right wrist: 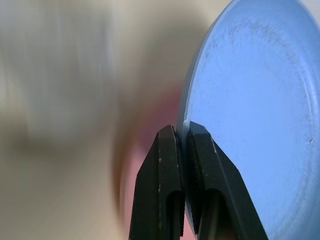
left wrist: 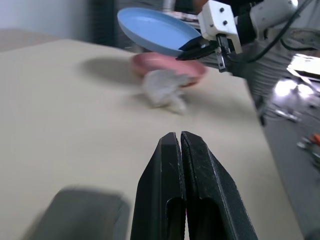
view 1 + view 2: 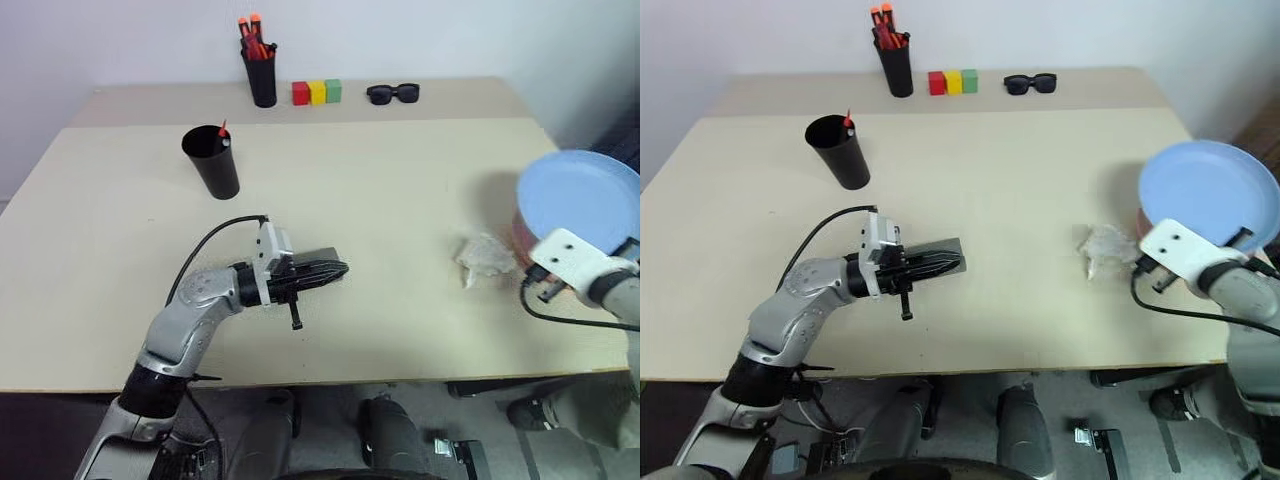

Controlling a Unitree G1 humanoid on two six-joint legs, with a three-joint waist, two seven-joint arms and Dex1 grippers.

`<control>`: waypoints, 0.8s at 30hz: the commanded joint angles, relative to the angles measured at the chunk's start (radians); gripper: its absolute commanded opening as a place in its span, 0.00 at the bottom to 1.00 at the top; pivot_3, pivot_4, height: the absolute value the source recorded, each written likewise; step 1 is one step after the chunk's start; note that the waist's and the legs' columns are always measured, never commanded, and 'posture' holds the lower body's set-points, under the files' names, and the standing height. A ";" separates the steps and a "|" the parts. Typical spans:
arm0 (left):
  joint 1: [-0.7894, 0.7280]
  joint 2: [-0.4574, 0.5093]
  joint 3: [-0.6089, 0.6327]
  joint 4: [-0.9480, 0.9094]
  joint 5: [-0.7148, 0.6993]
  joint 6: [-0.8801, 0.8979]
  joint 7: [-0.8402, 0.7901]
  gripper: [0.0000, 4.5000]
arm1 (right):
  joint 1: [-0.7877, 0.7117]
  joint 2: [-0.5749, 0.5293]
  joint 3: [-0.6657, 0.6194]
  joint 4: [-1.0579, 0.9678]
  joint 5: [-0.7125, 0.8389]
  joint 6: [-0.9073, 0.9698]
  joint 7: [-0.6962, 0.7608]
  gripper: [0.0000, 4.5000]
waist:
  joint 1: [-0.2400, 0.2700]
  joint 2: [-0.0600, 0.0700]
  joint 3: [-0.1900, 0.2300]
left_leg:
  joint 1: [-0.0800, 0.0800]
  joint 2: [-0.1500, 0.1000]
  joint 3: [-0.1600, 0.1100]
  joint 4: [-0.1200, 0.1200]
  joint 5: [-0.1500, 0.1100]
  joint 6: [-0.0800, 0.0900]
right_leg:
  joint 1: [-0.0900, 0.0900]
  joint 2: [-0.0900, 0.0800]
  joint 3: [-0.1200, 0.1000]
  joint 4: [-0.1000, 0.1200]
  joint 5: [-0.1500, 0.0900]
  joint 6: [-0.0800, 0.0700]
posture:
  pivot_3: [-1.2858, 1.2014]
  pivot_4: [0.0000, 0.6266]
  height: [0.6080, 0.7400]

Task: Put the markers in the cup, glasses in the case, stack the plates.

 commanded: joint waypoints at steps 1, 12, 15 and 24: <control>-0.030 -0.015 -0.014 0.030 0.013 -0.045 -0.031 0.01 | 0.009 0.008 -0.059 -0.069 0.039 0.024 0.010 0.22 | -0.012 0.001 -0.001 | 0.001 0.000 0.000 0.000 0.000 0.000 | 0.000 0.000 0.000 0.000 0.000 0.000 | 0.52 0.24 1.00; -0.005 -0.003 -0.004 -0.023 0.008 -0.025 -0.014 0.01 | -0.086 0.043 -0.052 -0.049 0.108 0.059 -0.026 0.99 | -0.006 0.001 -0.001 | 0.000 0.001 -0.001 0.000 0.000 0.001 | 0.001 -0.001 0.000 0.000 0.000 0.000 | 0.52 0.24 1.00; 0.000 0.004 -0.003 -0.035 0.009 -0.017 -0.004 0.01 | -0.139 0.087 -0.068 -0.061 0.184 0.101 -0.018 0.99 | -0.006 0.001 -0.001 | 0.000 0.001 -0.001 0.000 0.000 0.001 | 0.001 -0.001 0.000 0.000 0.000 0.000 | 0.52 0.24 1.00; 0.002 0.009 -0.002 -0.038 0.010 -0.023 0.009 0.01 | -0.126 0.185 0.052 -0.078 0.327 0.191 0.008 0.99 | -0.006 0.001 -0.001 | 0.000 0.001 -0.002 0.000 0.000 0.001 | 0.001 -0.001 0.000 -0.001 0.000 0.000 | 0.52 0.24 1.00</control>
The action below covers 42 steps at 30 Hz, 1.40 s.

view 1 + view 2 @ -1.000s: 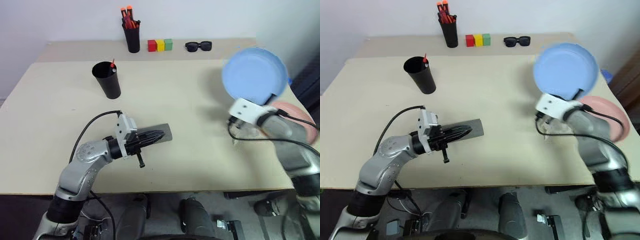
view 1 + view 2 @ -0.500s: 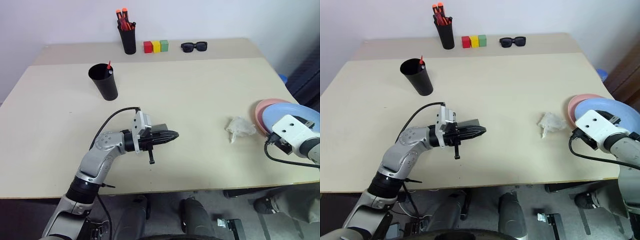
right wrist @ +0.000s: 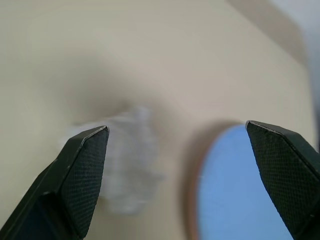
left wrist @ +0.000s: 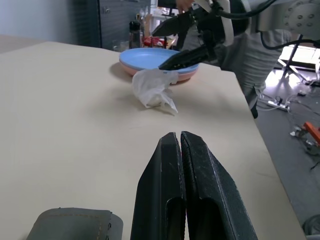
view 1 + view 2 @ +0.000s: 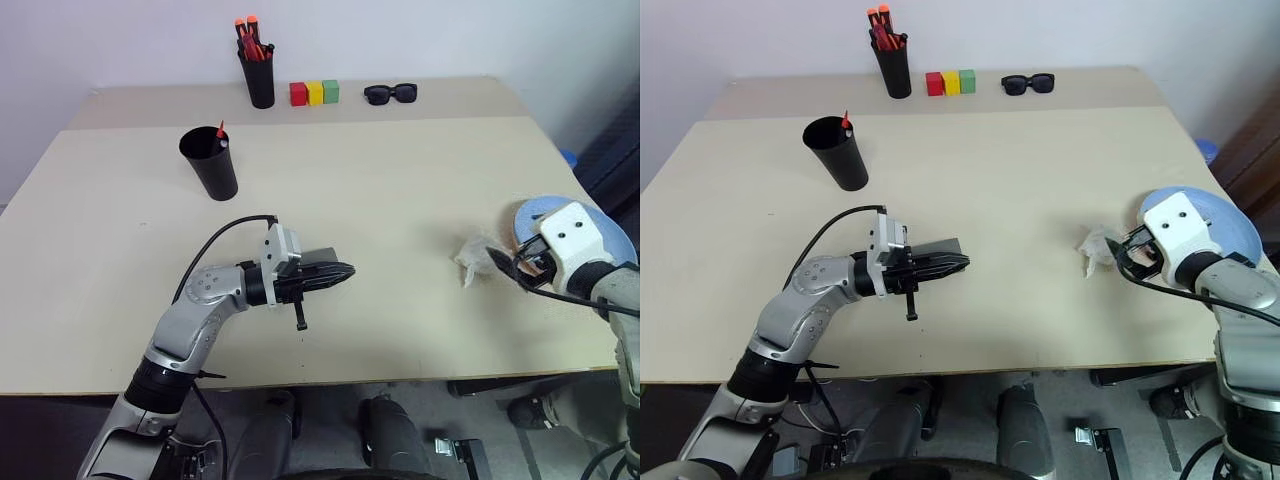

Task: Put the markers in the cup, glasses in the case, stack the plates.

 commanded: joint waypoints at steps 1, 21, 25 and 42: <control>0.008 0.002 0.017 -0.040 -0.005 -0.008 0.007 0.01 | 0.017 0.032 0.081 0.039 -0.018 -0.024 -0.040 0.99 | -0.001 0.000 0.000 | 0.000 0.000 0.000 0.000 0.000 0.000 | 0.000 0.000 0.000 0.000 0.000 0.000 | 0.52 0.24 1.00; -0.002 -0.017 0.007 -0.013 0.000 -0.022 0.011 0.01 | -0.054 0.021 -0.030 -0.026 -0.028 0.025 -0.209 0.00 | 0.000 0.001 0.000 | 0.000 0.000 0.000 0.000 0.000 0.000 | 0.000 0.000 0.000 0.000 0.000 0.000 | 0.52 0.24 1.00; -0.015 -0.024 0.006 -0.002 0.001 -0.022 0.011 0.01 | -0.069 -0.035 -0.066 0.045 -0.094 0.068 -0.272 0.00 | 0.002 0.001 0.000 | 0.000 0.000 0.000 0.000 0.000 0.000 | 0.000 0.000 0.000 0.000 0.000 0.000 | 0.52 0.24 1.00; 0.025 0.005 0.211 -0.003 -0.017 -0.035 0.170 0.01 | -0.080 -0.097 0.013 0.206 -0.087 -0.111 -0.204 0.81 | -0.003 0.001 0.000 | 0.000 0.000 0.001 0.000 0.000 0.000 | 0.000 0.000 0.000 0.000 0.000 0.001 | 0.52 0.24 1.00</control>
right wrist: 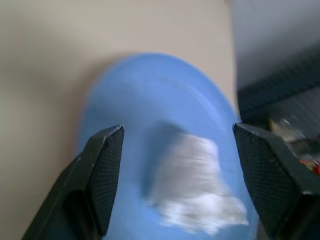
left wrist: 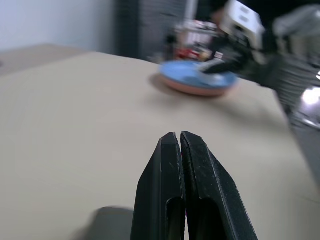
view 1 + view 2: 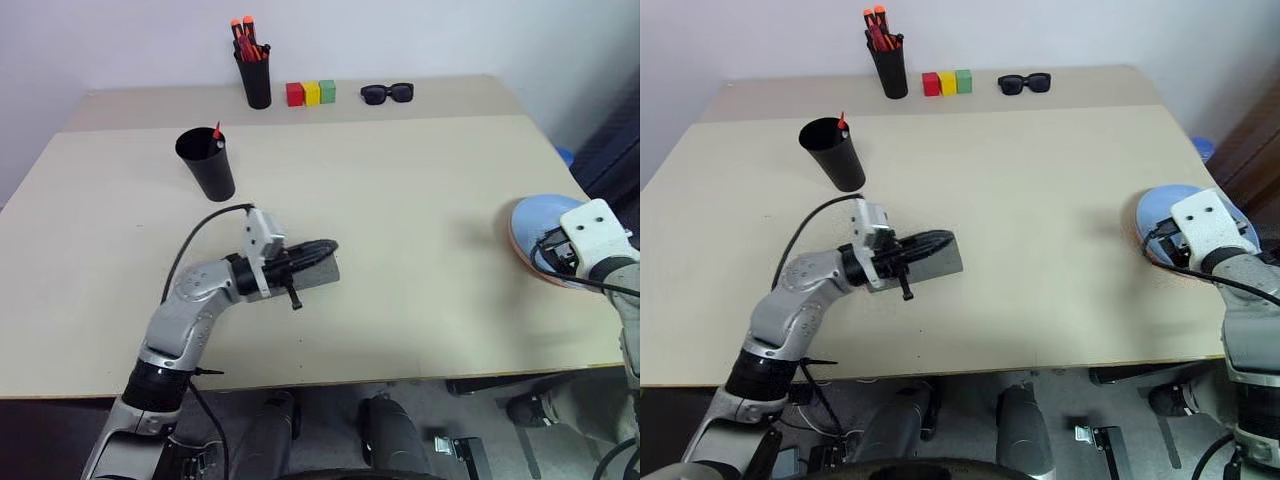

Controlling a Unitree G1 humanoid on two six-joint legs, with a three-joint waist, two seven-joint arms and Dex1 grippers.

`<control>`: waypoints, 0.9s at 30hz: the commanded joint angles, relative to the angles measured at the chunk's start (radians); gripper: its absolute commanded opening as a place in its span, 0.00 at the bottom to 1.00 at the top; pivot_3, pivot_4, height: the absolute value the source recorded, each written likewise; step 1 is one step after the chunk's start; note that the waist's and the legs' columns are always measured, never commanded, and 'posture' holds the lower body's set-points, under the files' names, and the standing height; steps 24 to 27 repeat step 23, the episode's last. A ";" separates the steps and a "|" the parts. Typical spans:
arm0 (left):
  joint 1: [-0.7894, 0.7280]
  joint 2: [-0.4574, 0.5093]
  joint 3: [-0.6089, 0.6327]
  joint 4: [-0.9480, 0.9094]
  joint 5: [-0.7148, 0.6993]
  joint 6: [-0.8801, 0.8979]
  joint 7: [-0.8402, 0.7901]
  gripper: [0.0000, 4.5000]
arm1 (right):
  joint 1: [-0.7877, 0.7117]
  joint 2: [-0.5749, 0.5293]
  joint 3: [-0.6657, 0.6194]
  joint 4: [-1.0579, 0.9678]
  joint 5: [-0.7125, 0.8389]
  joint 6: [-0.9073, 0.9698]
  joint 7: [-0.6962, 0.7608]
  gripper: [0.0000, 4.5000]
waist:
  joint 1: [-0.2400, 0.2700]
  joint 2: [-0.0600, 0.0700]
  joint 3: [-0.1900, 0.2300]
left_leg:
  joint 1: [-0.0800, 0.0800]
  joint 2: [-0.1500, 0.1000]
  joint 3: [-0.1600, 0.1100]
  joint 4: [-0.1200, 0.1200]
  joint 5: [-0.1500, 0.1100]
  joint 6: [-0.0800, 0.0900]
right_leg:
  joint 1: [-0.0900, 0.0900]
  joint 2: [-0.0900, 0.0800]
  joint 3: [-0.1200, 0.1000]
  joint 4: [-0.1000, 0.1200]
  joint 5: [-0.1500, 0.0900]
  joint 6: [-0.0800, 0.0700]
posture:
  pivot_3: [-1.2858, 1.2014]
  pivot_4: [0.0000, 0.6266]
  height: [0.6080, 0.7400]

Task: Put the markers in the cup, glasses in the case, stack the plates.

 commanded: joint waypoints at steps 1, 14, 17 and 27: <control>0.009 0.026 0.120 -0.004 -0.002 -0.030 0.067 0.01 | -0.041 0.003 -0.020 -0.028 0.051 -0.073 0.032 0.81 | 0.000 0.000 0.000 | 0.000 0.000 0.000 0.000 0.000 0.000 | 0.000 0.000 0.000 0.000 0.000 0.000 | 0.52 0.24 1.00; 0.212 0.186 0.348 -0.013 0.074 -0.075 0.183 0.01 | -0.166 0.158 0.015 -0.060 0.421 -0.093 0.269 0.81 | 0.011 -0.001 0.000 | 0.000 0.000 -0.001 0.000 0.000 0.000 | 0.001 0.000 0.000 -0.002 0.000 -0.001 | 0.52 0.24 1.00; 0.243 0.179 0.364 -0.053 0.061 -0.063 0.207 0.01 | -0.191 0.159 0.051 -0.009 0.420 -0.103 0.283 0.81 | 0.015 0.000 0.000 | 0.000 0.001 -0.001 -0.001 -0.001 0.000 | 0.000 0.000 0.000 -0.002 0.000 -0.001 | 0.52 0.24 1.00; 0.289 0.147 0.357 -0.112 0.069 -0.055 0.254 0.01 | -0.239 0.178 0.122 0.070 0.404 -0.152 0.304 0.81 | 0.016 0.000 0.000 | 0.000 0.001 0.000 -0.001 -0.001 0.000 | 0.000 0.000 0.000 -0.002 0.000 -0.001 | 0.52 0.24 1.00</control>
